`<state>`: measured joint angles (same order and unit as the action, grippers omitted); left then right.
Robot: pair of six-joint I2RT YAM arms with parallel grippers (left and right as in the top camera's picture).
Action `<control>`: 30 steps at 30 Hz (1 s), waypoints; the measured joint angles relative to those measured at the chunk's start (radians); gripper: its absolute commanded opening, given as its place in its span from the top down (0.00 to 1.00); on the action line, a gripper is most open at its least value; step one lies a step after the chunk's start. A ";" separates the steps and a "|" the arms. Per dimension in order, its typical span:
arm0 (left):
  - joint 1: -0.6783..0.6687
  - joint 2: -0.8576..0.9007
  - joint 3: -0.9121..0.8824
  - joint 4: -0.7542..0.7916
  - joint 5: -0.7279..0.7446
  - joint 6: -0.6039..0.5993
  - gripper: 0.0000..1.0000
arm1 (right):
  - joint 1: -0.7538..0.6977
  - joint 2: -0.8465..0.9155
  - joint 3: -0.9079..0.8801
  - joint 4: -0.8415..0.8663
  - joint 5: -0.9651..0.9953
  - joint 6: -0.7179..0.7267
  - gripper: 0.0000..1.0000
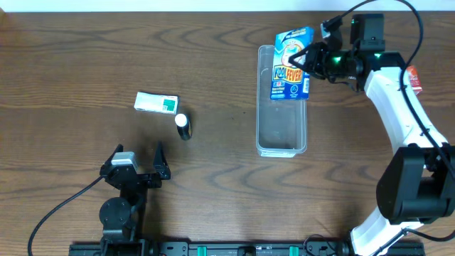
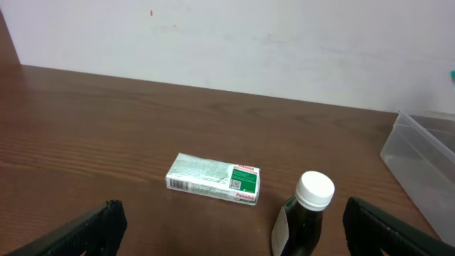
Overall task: Pack container
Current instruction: 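Lift the blue box and lower it into the clear container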
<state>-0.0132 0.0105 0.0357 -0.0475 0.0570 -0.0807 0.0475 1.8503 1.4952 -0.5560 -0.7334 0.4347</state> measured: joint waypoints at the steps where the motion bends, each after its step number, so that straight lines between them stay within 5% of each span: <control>1: 0.000 0.000 0.000 0.000 0.000 0.000 0.02 | 0.006 0.000 0.000 0.004 0.000 0.002 0.67; 6: 0.000 0.000 0.000 0.000 0.000 0.000 0.02 | 0.025 0.002 0.000 0.019 -0.008 0.008 0.48; 14: 0.000 0.000 0.000 0.000 0.000 0.000 0.02 | 0.028 0.002 0.000 0.035 -0.011 0.010 0.50; 19: 0.000 0.000 0.000 0.000 0.000 0.000 0.02 | 0.030 0.002 0.000 0.039 -0.011 -0.002 0.72; 22: 0.000 0.000 0.000 0.000 0.000 0.000 0.02 | 0.049 0.002 0.000 0.034 0.001 -0.031 0.98; 30: 0.000 0.000 0.000 0.000 0.000 0.000 0.02 | 0.215 0.002 0.000 -0.013 0.245 -0.082 0.99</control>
<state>-0.0132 0.0105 0.0357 -0.0475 0.0570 -0.0807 0.2626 1.8523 1.4952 -0.5690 -0.4881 0.3527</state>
